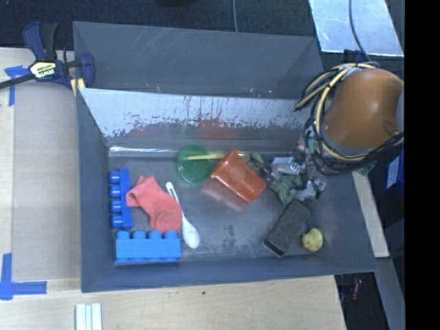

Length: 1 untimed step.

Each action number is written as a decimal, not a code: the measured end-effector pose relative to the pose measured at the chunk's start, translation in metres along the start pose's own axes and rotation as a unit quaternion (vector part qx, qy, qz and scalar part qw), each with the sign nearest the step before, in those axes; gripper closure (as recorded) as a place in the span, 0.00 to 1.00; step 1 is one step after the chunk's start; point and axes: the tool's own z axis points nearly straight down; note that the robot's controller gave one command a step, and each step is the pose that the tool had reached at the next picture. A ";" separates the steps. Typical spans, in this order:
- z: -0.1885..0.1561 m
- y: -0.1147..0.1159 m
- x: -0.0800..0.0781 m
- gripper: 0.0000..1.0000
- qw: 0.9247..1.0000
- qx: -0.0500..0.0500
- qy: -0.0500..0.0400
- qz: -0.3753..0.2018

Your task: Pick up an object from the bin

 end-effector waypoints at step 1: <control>-0.042 0.001 0.000 1.00 1.000 -0.004 0.002 0.000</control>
Offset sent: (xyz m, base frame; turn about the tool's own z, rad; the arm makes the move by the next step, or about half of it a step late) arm -0.0023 0.0011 0.0381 0.0006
